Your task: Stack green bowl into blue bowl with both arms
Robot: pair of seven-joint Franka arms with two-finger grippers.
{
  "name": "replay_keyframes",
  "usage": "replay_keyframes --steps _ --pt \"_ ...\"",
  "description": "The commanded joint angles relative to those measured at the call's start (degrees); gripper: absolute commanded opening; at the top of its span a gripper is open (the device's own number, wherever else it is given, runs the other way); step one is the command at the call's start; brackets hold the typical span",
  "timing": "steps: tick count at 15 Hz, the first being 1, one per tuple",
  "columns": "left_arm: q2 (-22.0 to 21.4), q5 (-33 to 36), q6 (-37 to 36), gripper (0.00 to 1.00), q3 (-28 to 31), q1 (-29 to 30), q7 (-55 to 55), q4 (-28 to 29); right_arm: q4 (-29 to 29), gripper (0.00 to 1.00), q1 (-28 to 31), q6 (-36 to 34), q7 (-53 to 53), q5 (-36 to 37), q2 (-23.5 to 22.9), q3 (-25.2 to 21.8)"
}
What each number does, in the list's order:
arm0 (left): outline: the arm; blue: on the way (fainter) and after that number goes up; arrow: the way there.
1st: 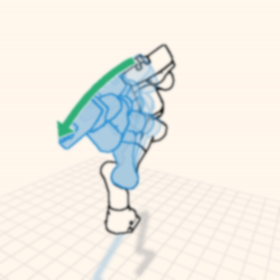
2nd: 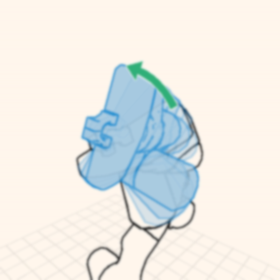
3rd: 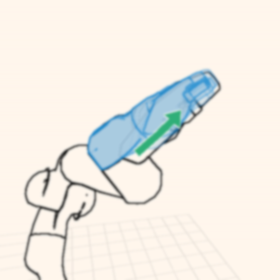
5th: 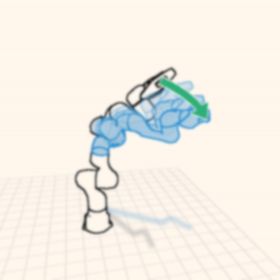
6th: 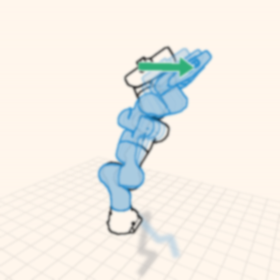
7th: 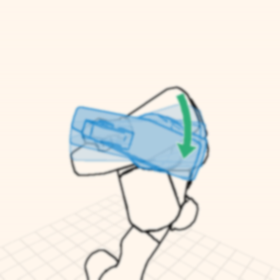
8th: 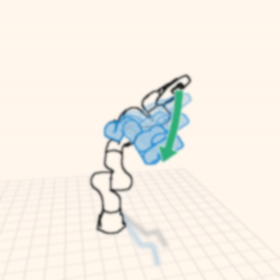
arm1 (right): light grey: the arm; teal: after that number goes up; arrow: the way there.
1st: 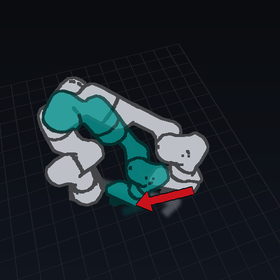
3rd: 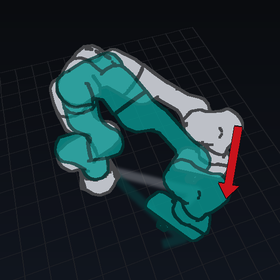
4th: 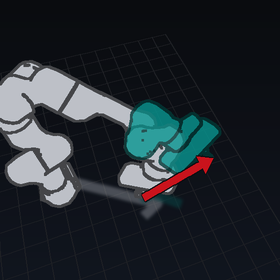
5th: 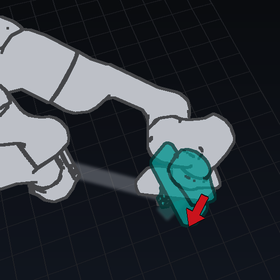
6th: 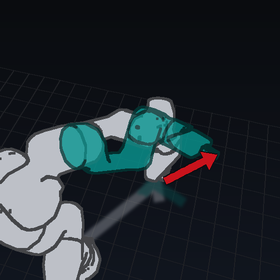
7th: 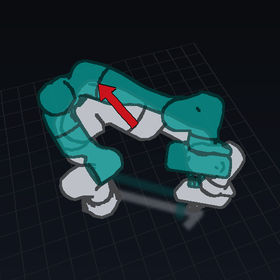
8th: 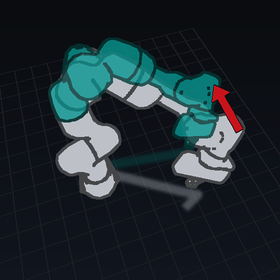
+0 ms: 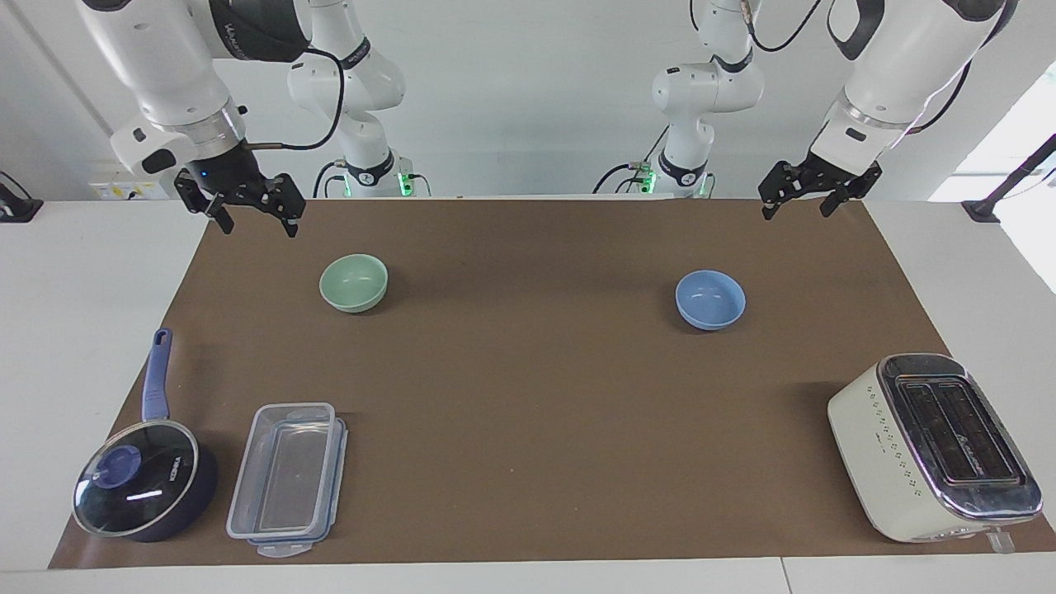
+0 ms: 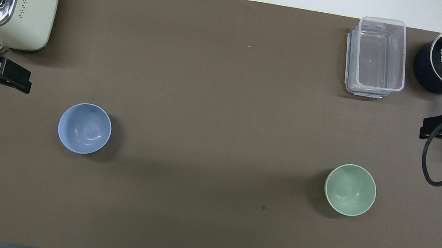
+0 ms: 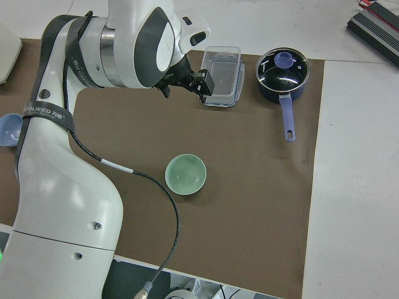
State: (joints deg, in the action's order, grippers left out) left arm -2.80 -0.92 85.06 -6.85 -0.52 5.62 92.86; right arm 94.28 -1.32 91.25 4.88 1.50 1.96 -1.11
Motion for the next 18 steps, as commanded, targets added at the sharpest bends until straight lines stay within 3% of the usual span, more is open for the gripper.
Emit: replay_keyframes --steps 1,11,13,18 --pt "0.2 -0.6 -0.8 1.0 -0.4 0.3 -0.3 -0.3 1.4 1.0 0.4 1.3 -1.7 -0.5 0.7 0.1" --pt "-0.4 -0.6 2.4 1.0 -0.3 0.7 -0.4 0.9 3.3 1.0 0.3 2.3 -1.7 -0.7 1.6 0.1" --pt "-1.9 -0.7 5.5 1.0 -0.3 1.0 -0.4 5.1 5.8 1.0 0.4 3.5 -1.7 -2.6 2.7 0.1" --pt "-2.8 -0.6 21.7 1.0 0.0 1.9 -7.0 24.6 17.2 1.0 0.3 13.0 -3.3 -3.5 7.3 0.1"
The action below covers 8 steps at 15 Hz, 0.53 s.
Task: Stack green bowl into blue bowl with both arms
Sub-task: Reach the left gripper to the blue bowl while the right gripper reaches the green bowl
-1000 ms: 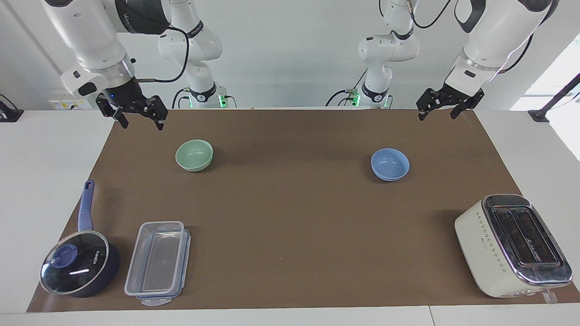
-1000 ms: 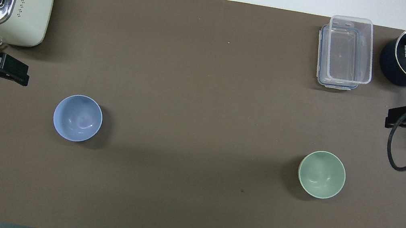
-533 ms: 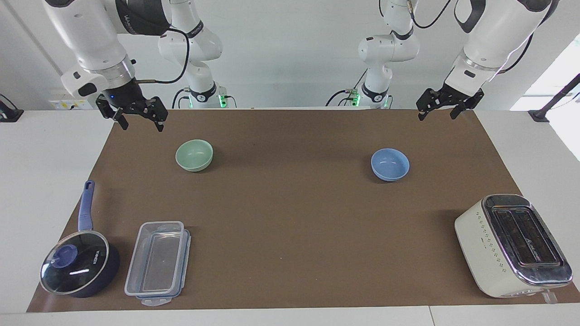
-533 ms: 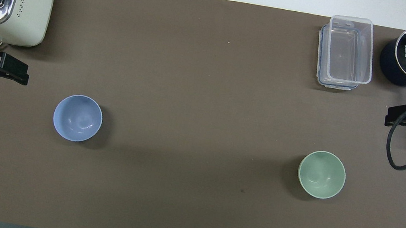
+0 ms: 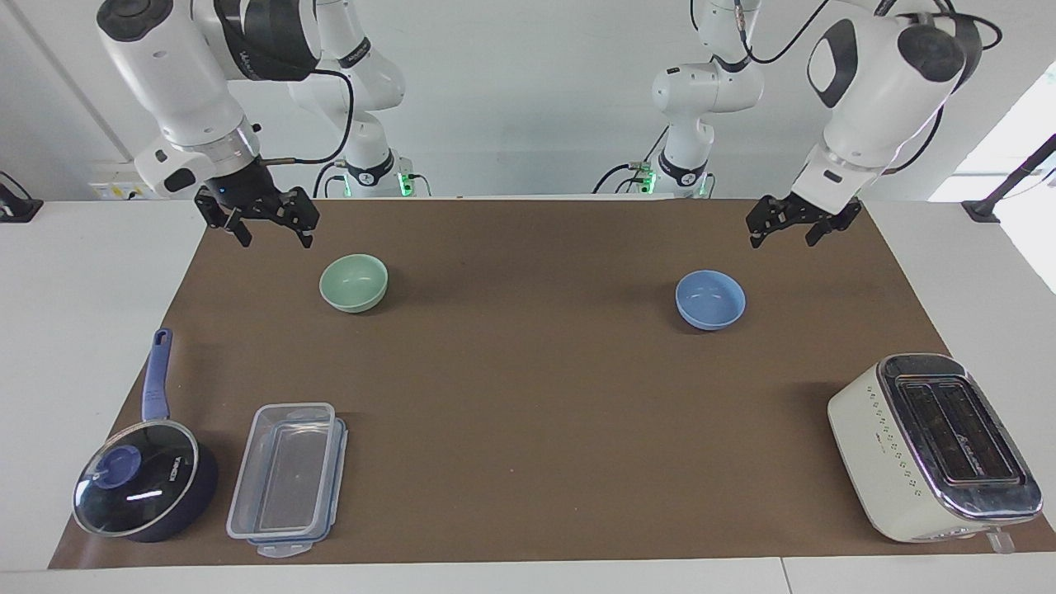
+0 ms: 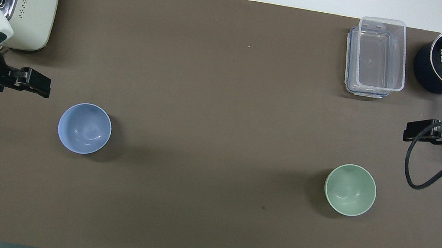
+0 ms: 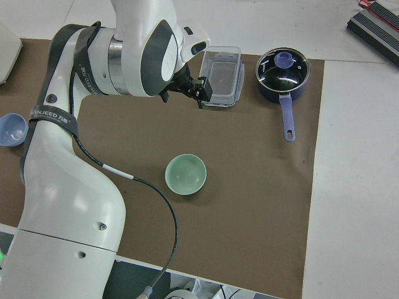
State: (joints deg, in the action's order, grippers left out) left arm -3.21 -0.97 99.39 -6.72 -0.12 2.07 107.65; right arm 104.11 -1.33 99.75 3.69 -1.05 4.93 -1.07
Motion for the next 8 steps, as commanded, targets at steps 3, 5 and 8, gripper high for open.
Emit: replay_keyframes --steps 3,5,8 --pt "-1.2 -0.5 17.6 1.0 -0.1 2.4 -8.0 18.9 20.8 1.0 0.8 15.5 -10.6 -1.0 10.0 0.0" --pt "-0.7 -0.5 21.3 1.0 -0.1 2.7 -8.8 21.9 24.3 1.0 1.1 16.8 -13.8 -1.0 11.0 -0.1" --pt "0.6 -0.5 22.9 1.0 -0.1 2.3 -9.1 23.8 29.4 1.0 1.8 16.8 -14.4 -1.1 11.0 -0.1"
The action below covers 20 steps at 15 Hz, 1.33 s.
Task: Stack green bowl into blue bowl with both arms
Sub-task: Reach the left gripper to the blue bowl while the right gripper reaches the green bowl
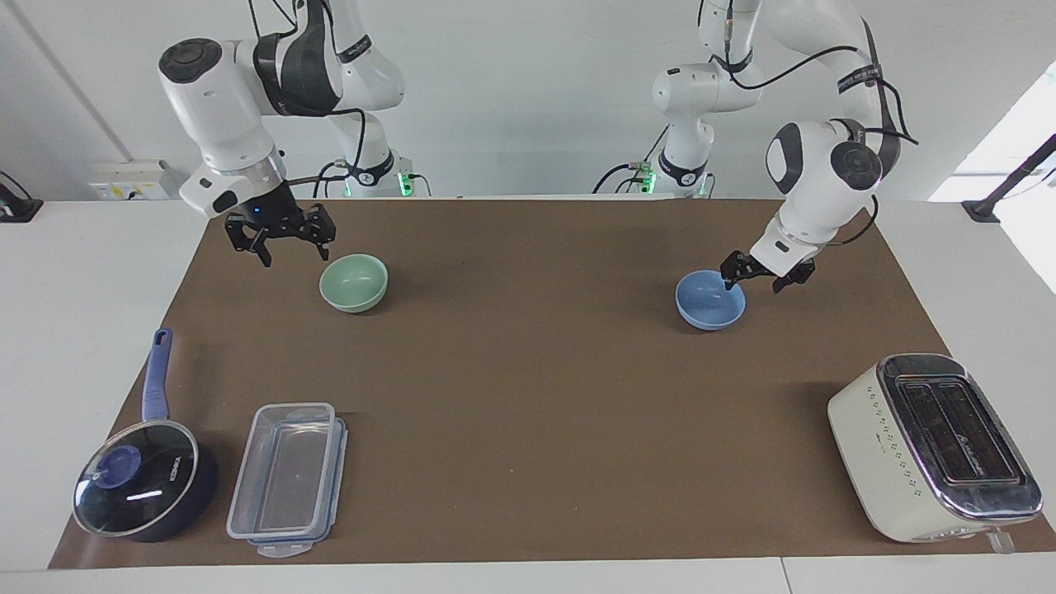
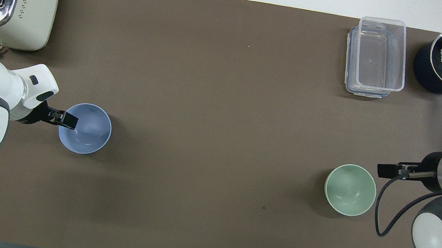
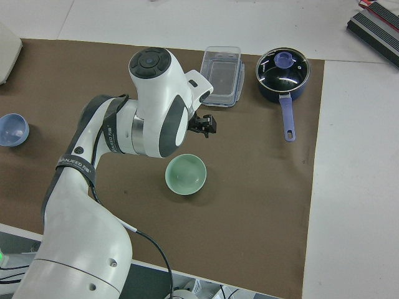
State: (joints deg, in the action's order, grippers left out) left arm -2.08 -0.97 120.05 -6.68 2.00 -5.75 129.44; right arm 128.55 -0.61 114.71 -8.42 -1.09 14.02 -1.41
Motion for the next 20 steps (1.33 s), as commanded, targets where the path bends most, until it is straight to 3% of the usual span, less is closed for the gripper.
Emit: replay_keyframes --steps 1,5,7,10,11,12,13,14,15,17,20 --pt "-0.6 -0.5 2.6 0.99 -0.2 0.1 -1.4 2.6 6.6 1.0 1.0 2.5 -2.5 -0.9 1.5 0.3" --pt "-0.6 -0.5 4.1 0.88 -0.2 -0.3 -2.9 4.7 13.6 1.0 0.8 10.1 -2.8 -0.9 0.5 0.3" --pt "-0.8 -0.5 4.2 0.74 -0.2 -0.3 -2.8 5.1 16.6 1.0 1.0 13.6 -2.8 -1.0 0.4 0.3" --pt "-1.1 -0.5 5.0 0.39 -0.2 -0.3 -2.7 5.9 20.7 0.93 1.0 18.4 -2.8 -0.9 0.0 0.3" --pt "-1.3 -0.5 6.3 0.18 -0.2 -0.3 -2.4 6.8 21.2 0.89 1.0 19.0 -2.8 -0.9 0.0 0.3" --pt "-1.3 -0.5 7.1 0.0 -0.2 -0.3 -2.5 7.1 21.2 0.77 1.1 19.1 -2.8 -0.9 0.0 0.3" --pt "-1.3 -0.5 7.1 0.0 -0.2 -0.3 -2.8 7.1 21.2 0.6 1.1 19.1 -2.8 -0.9 0.0 0.3" --pt "-1.1 -0.5 7.2 0.0 -0.2 -0.2 -2.8 6.8 21.2 0.24 1.1 19.1 -2.7 -1.0 0.0 0.2" --pt "-0.8 -0.5 6.9 0.0 -0.2 -0.2 -2.8 6.1 21.1 0.0 1.3 19.1 -1.9 -0.9 0.0 0.3" --pt "0.6 -0.5 4.3 0.0 -0.4 -0.4 -1.8 1.6 21.1 0.0 3.2 19.1 -2.0 -0.9 -0.1 0.3" --pt "4.5 -0.8 -8.4 0.0 -0.6 -4.9 2.5 -12.6 21.0 0.0 4.5 18.7 -2.4 -0.9 -0.1 0.3"
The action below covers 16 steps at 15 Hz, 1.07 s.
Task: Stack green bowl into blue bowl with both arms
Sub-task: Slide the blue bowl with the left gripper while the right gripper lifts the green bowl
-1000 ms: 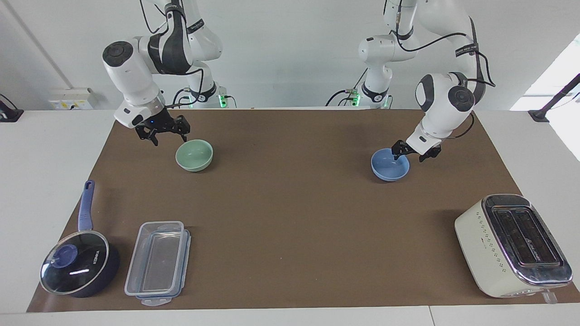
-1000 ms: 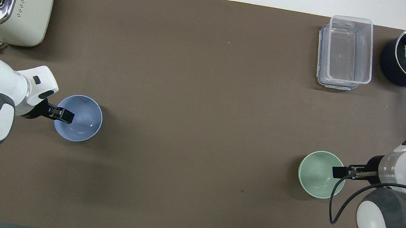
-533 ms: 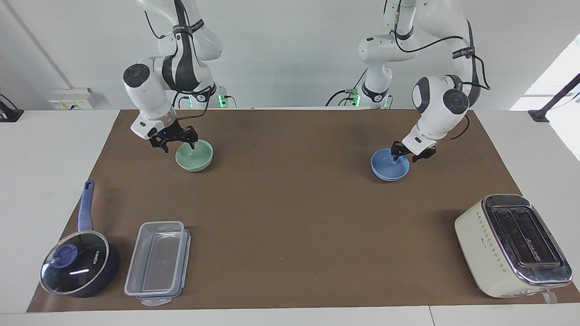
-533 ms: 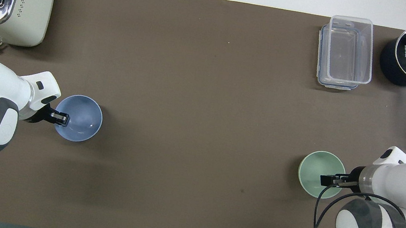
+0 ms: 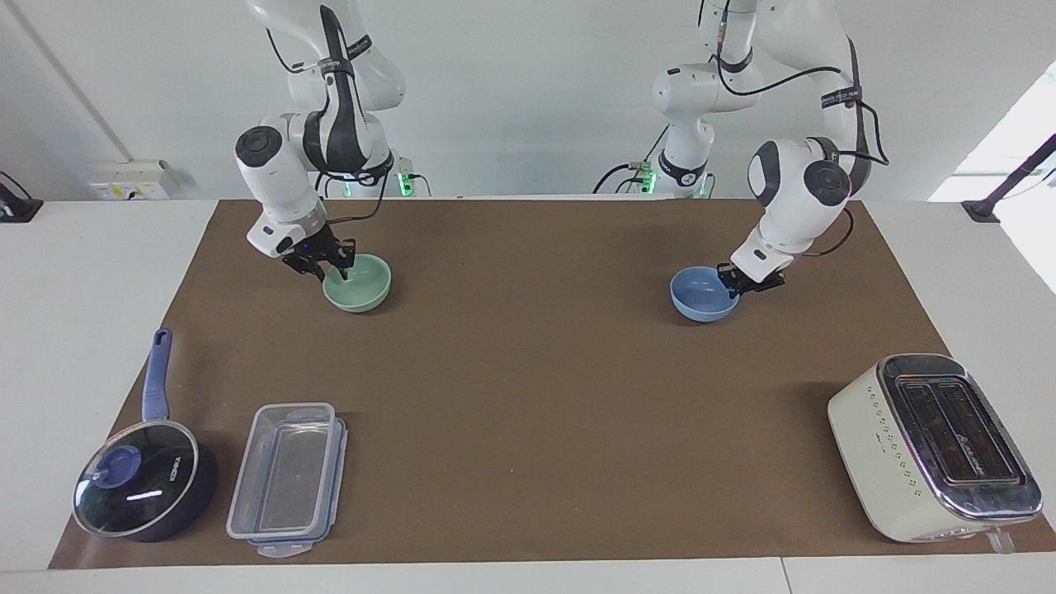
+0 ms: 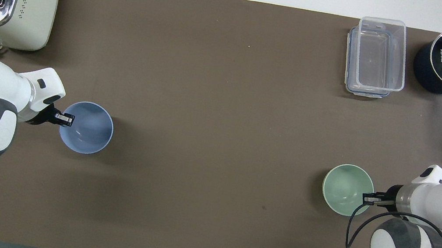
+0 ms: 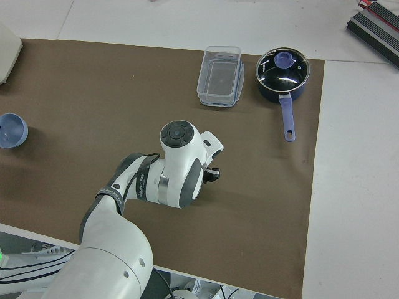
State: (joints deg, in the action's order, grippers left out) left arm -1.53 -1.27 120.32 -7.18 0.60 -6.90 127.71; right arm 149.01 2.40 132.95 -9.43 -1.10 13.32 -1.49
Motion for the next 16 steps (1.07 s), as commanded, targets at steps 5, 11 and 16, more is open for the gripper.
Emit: replay_keyframes --steps 5,11,16 --pt "6.2 -4.2 -9.4 0.0 -0.1 -21.4 23.9 -16.0 -4.4 0.0 1.6 -6.0 -1.0 -0.9 1.2 -0.2" --pt "10.4 -11.5 -2.5 0.0 -0.2 -31.0 30.4 -12.7 -16.8 0.0 1.6 -15.9 0.9 -1.0 1.9 -0.4" --pt "13.6 -13.7 -1.9 0.0 -0.1 -30.4 30.1 -12.9 -25.6 0.0 0.7 -23.9 8.7 -1.0 0.7 0.2"
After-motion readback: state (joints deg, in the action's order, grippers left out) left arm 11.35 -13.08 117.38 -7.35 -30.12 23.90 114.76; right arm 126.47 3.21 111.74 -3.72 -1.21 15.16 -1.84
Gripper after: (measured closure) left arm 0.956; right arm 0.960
